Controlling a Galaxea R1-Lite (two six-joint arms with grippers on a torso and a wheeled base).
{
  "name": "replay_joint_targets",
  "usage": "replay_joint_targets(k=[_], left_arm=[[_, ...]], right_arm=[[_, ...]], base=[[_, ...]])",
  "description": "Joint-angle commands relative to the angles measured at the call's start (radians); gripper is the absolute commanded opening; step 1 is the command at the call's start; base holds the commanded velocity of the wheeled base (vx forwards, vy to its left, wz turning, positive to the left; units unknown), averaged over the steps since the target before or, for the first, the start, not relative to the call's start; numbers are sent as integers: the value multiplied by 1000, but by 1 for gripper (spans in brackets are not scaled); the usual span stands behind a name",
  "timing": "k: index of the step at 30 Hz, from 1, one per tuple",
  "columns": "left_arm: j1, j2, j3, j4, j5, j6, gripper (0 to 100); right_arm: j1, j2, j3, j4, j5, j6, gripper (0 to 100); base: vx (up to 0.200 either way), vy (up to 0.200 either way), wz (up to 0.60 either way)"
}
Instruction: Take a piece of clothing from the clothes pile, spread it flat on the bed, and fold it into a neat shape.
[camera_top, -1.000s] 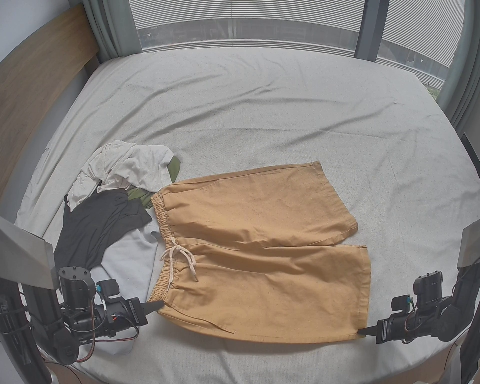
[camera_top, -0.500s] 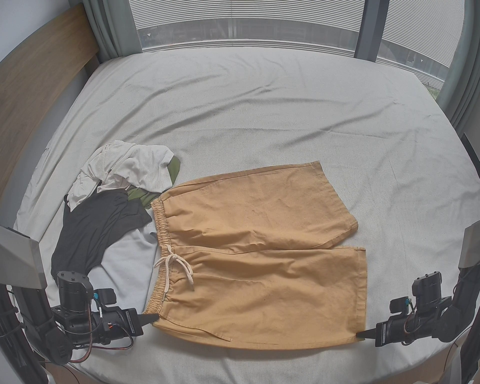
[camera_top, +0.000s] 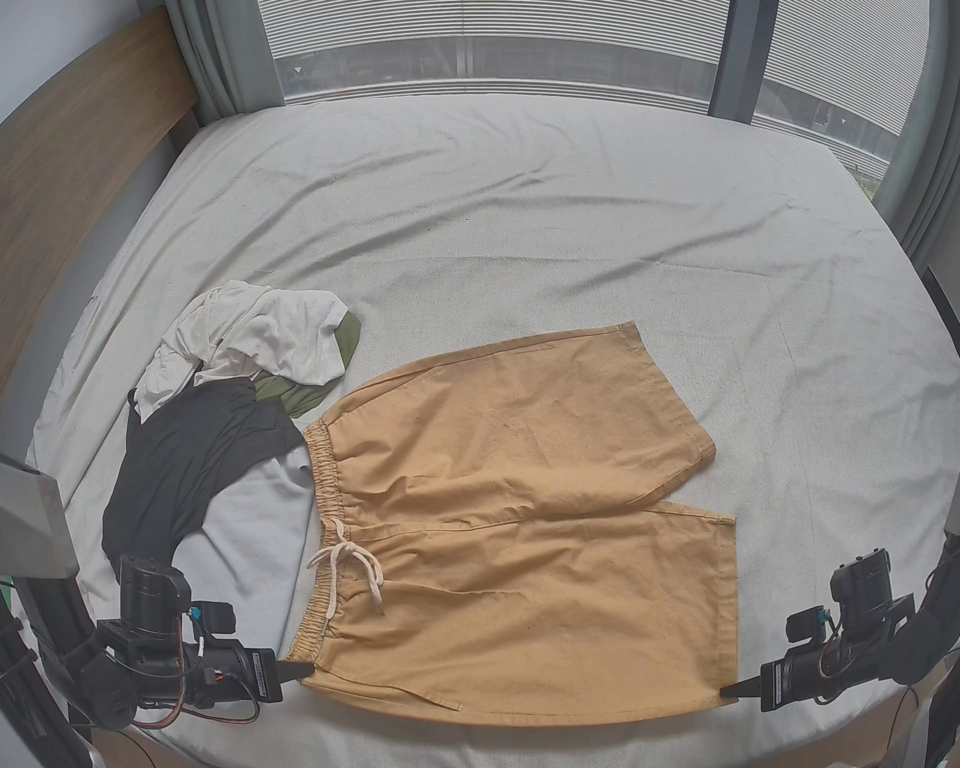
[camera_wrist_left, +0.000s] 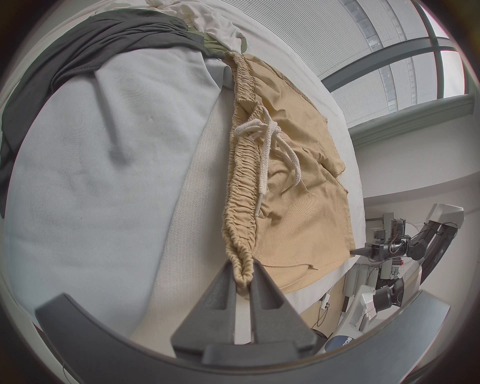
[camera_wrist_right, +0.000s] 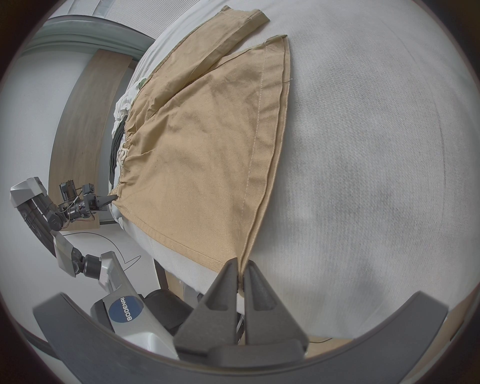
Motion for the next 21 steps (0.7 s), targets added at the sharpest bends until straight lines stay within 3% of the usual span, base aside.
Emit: replay_joint_targets(k=[1, 8, 21], left_arm=[[0, -75, 18, 78, -5, 32, 0], [0, -141, 16, 170, -7, 45, 0], [-2, -230, 18, 394, -42, 162, 0]], right_arm=[[4, -55, 17, 33, 0, -8, 0], [19, -88, 17, 102, 0, -9, 0], [45, -217, 17, 240, 0, -9, 0]], base=[[0, 0, 0], [0, 0, 0], [0, 0, 0]])
